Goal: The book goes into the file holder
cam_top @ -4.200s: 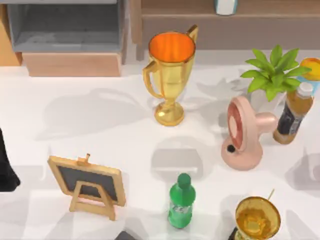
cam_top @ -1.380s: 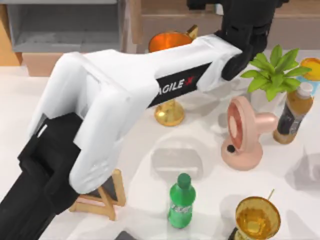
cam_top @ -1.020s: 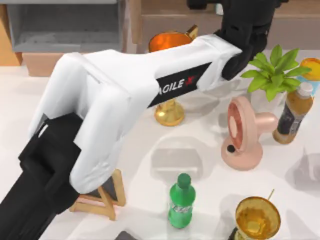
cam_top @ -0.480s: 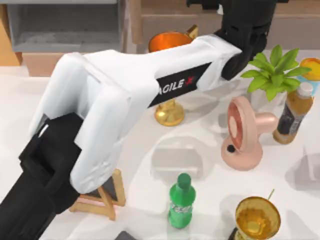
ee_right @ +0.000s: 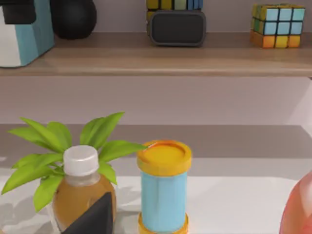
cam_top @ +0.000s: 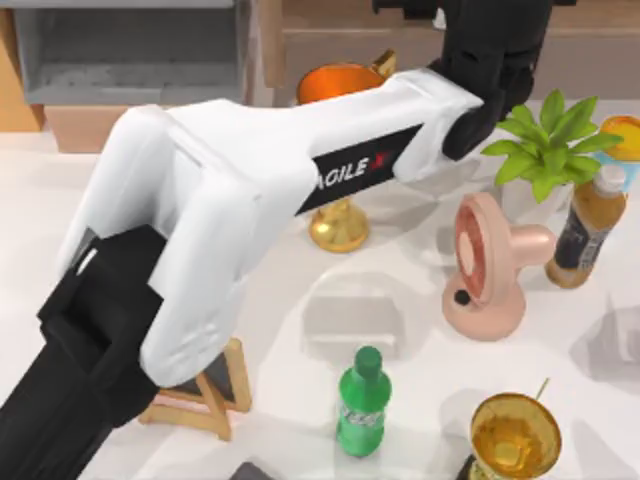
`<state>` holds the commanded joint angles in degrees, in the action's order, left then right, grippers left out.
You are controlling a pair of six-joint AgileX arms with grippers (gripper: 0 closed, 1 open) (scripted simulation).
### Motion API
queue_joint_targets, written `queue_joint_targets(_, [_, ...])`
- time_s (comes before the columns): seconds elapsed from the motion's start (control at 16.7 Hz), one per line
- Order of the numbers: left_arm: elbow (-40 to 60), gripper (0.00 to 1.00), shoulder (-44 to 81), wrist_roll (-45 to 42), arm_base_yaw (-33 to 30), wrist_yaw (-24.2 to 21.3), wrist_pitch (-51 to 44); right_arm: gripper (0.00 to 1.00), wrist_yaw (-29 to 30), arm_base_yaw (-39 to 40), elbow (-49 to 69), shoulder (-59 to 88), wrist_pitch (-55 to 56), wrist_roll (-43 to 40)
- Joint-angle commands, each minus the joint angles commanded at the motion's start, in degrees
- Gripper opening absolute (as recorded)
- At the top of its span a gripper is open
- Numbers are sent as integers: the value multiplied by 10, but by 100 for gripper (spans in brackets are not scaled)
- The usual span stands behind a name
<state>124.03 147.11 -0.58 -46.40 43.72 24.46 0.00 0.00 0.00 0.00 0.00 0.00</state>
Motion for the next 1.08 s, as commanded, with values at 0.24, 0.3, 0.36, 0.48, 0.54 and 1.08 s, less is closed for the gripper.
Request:
queue_joint_targets(0.24, [1,0,-1,-1,-3,0,-2,100,0,0,0,0,0,0])
queue_joint_targets(0.3, [5,0,-2,-1,-3,0,-7,100,0,0,0,0,0,0])
queue_joint_targets(0.36, [11,0,-4,-1,-3,0,-14,100,0,0,0,0,0,0])
queue_joint_targets(0.48, [20,0,-7,-1,-3,0,-26,100,0,0,0,0,0,0])
queue_joint_targets(0.54, [22,0,-8,-1,-3,0,-28,100,0,0,0,0,0,0])
queue_joint_targets(1.08, [-57,0,-70,-36,-10,-33,-27,100,0,0,0,0,0,0])
